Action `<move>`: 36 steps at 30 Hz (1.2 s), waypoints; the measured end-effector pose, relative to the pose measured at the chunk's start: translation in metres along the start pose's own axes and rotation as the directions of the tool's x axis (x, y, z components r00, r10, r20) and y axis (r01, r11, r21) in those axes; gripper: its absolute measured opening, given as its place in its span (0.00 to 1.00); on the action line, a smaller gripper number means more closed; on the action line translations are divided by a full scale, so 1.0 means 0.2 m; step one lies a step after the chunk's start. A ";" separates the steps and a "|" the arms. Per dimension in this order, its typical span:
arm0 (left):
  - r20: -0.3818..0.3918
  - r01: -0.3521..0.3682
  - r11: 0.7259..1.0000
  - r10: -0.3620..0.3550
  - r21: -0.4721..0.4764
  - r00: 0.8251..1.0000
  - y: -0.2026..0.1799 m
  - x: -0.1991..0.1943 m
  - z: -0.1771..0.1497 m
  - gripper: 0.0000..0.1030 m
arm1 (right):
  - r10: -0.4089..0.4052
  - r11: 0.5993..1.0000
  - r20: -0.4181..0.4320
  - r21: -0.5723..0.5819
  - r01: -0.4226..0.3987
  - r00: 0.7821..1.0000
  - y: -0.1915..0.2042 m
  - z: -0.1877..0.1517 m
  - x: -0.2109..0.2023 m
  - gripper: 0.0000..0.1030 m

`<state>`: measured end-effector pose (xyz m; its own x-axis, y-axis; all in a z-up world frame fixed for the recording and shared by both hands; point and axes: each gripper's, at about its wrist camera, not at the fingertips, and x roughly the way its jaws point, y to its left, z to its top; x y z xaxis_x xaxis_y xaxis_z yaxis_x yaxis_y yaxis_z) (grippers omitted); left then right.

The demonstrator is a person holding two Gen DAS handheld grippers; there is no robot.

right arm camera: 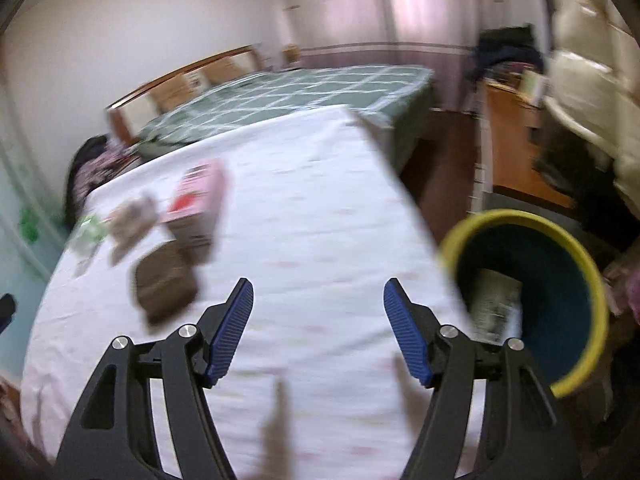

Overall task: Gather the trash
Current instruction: 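Move the right gripper over the table to the brown ribbed container, then grasp the brown ribbed container with the right gripper and carry it over the bin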

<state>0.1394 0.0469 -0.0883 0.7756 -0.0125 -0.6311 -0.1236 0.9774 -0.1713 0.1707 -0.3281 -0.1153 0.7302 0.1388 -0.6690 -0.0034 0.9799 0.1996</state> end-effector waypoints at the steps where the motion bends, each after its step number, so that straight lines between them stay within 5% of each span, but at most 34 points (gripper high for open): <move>1: 0.002 -0.005 1.000 0.005 -0.010 1.000 0.04 0.00 -0.01 0.94 | 0.016 1.000 -0.005 -0.015 -0.016 1.000 0.04 0.01 0.01 0.63; 11: -0.002 -0.041 0.998 0.041 -0.050 0.999 0.14 0.15 -0.02 0.94 | 0.079 0.983 -0.044 -0.160 -0.085 0.996 0.41 0.08 0.19 0.78; 22: 0.012 -0.152 0.983 0.154 -0.103 0.988 0.27 0.30 0.03 0.94 | 0.039 0.979 -0.136 -0.192 -0.065 0.990 0.51 0.07 0.40 0.78; 27: -0.028 -0.141 0.981 0.138 -0.136 0.990 0.31 0.35 0.03 0.94 | 0.034 0.979 -0.175 -0.192 -0.068 0.984 0.52 0.05 0.45 0.79; 36: -0.100 -0.130 0.981 0.117 -0.142 0.988 0.31 0.43 0.02 0.95 | 0.035 0.980 -0.156 -0.189 -0.065 0.987 0.51 0.04 0.43 0.61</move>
<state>0.2001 0.1077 -0.1508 0.6900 0.0804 -0.7193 -0.3099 0.9309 -0.1932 0.2386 -0.2172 -0.1463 0.6144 0.1940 -0.7648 -0.1795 0.9782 0.1039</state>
